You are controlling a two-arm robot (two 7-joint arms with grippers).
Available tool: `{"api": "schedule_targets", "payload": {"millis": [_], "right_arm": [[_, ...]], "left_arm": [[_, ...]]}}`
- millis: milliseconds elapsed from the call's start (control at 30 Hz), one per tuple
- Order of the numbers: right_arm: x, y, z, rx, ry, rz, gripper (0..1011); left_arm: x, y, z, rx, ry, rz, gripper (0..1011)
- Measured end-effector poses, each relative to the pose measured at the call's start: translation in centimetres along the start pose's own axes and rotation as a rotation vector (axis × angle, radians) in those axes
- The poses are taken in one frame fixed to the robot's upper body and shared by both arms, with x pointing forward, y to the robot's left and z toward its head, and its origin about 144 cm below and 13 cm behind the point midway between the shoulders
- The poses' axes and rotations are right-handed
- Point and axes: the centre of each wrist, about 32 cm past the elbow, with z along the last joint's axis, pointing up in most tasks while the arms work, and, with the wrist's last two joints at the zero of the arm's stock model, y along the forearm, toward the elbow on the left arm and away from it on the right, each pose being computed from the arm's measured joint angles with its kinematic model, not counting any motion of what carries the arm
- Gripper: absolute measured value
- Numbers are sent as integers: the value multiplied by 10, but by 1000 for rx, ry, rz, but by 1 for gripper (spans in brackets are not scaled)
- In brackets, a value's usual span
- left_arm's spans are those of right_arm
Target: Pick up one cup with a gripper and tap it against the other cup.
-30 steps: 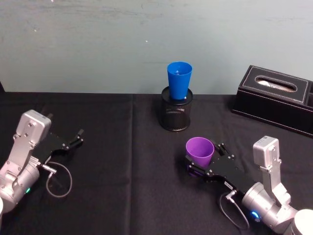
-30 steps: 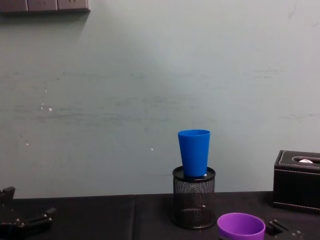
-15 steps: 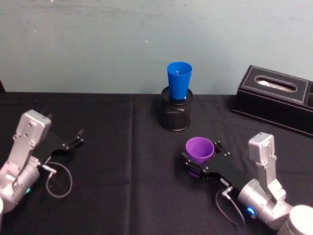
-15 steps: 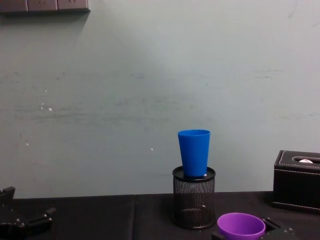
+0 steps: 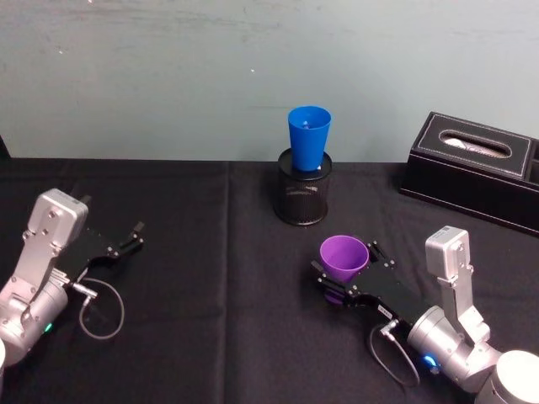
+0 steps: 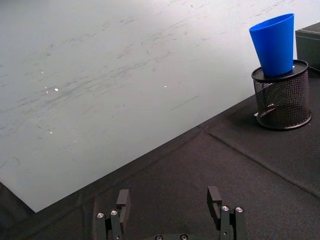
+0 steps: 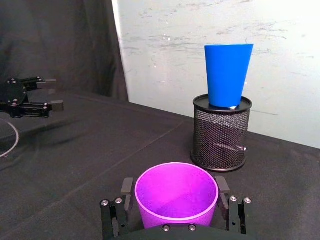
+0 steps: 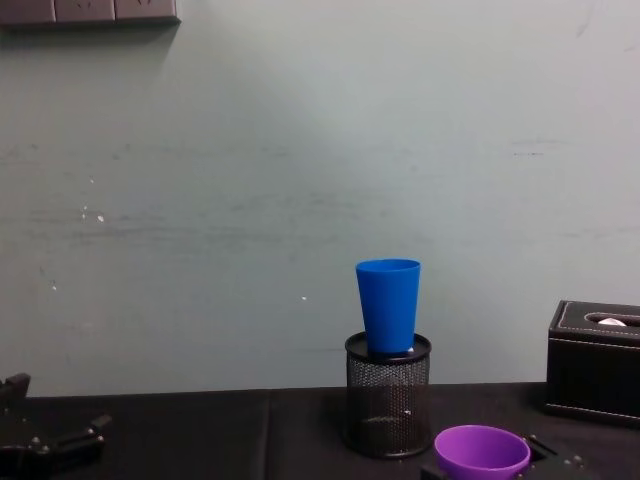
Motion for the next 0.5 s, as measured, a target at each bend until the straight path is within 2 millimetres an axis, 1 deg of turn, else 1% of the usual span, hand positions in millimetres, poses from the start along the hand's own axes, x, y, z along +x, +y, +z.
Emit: {"api": "schedule_targets", "payload": {"millis": [67,167,200,267,300,333,500], "right_arm": [[0,0,0,0,0,0,998],[0,0,0,0,0,0,954],[0,0,0,1,0,0,916],[0,0,0,1,0,0,885],[0,0,0,1,0,-1,838],[0,0,0,1,0,-1,820],[0,-1,0,2,0,-1,781]], "left_arm": [[0,0,0,0,0,0,1011],[0,0,0,0,0,0,1011],[0,0,0,0,0,0,1011],[0,0,0,0,0,0,1011],[0,0,0,0,0,0,1011],[0,0,0,0,0,0,1011],[0,0,0,0,0,0,1011]]}}
